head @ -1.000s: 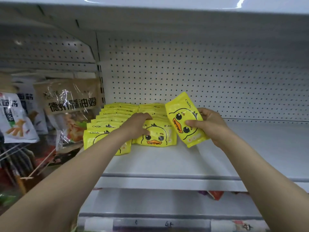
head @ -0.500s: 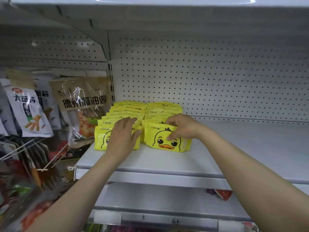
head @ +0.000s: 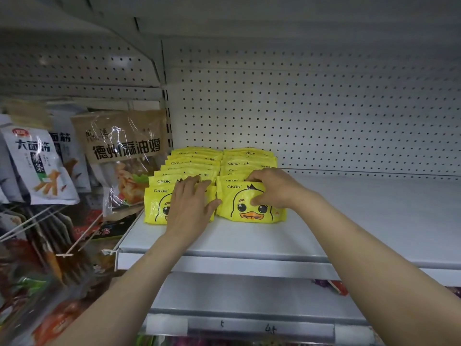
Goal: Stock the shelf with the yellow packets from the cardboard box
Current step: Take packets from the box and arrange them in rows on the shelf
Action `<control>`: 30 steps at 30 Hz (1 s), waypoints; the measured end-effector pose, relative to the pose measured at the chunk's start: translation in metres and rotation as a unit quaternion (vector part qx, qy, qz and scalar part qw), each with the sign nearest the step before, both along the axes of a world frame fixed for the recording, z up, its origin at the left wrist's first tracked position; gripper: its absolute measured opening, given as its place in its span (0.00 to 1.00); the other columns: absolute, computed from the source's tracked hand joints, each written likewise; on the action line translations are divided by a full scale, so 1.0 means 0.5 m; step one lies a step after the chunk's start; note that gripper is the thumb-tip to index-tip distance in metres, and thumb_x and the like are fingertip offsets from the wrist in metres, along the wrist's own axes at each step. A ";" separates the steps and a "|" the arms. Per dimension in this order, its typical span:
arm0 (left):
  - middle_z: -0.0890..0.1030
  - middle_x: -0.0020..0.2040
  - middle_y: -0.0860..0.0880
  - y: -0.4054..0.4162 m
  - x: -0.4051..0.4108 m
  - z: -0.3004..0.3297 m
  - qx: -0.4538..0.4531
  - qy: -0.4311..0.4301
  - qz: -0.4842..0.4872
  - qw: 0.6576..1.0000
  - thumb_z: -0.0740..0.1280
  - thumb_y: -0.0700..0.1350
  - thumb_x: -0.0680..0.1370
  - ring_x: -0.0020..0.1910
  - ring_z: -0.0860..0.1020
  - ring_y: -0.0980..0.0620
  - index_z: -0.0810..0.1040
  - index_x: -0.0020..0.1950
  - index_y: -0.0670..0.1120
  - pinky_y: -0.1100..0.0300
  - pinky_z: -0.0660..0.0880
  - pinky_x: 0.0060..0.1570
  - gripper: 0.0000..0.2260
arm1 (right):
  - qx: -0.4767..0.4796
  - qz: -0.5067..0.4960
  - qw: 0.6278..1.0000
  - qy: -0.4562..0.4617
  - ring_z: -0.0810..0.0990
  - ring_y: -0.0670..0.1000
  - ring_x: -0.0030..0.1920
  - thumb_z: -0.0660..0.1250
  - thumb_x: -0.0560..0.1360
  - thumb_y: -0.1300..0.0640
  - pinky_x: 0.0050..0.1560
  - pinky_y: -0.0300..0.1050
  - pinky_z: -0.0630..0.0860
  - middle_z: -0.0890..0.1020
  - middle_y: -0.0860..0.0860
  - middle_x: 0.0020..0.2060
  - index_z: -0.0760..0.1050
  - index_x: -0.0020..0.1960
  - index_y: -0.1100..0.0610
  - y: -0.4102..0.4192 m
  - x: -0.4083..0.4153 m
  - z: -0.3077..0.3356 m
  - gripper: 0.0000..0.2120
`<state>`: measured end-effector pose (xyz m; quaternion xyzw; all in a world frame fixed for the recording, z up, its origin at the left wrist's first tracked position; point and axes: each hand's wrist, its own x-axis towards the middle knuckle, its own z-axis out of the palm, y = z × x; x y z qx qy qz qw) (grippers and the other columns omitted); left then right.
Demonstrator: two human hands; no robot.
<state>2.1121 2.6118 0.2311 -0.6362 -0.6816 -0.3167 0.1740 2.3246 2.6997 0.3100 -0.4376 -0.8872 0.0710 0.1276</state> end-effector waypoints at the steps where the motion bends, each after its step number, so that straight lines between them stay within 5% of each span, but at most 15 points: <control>1: 0.75 0.64 0.40 0.001 0.000 -0.001 0.000 -0.001 0.000 1.000 0.70 0.55 0.75 0.63 0.70 0.38 0.76 0.65 0.44 0.43 0.67 0.65 0.24 | 0.005 -0.006 1.000 -0.009 0.72 0.52 0.63 0.77 0.67 0.49 0.58 0.45 0.73 0.77 0.49 0.61 0.73 0.67 0.45 -0.001 -0.002 0.000 0.30; 17: 0.69 0.70 0.41 -0.045 0.025 0.046 -0.073 -0.048 0.033 0.996 0.66 0.56 0.77 0.70 0.64 0.40 0.69 0.72 0.46 0.48 0.60 0.70 0.26 | 0.104 -0.056 0.992 -0.049 0.67 0.55 0.68 0.72 0.72 0.46 0.61 0.51 0.72 0.74 0.52 0.65 0.65 0.72 0.48 -0.080 0.006 -0.005 0.31; 30: 0.71 0.68 0.42 -0.368 0.091 0.134 -0.055 -0.082 0.063 0.993 0.70 0.55 0.75 0.68 0.66 0.41 0.69 0.72 0.48 0.48 0.65 0.66 0.27 | 0.102 0.023 0.994 0.037 0.68 0.56 0.70 0.65 0.77 0.41 0.64 0.52 0.70 0.73 0.51 0.68 0.69 0.71 0.47 -0.330 0.057 0.077 0.24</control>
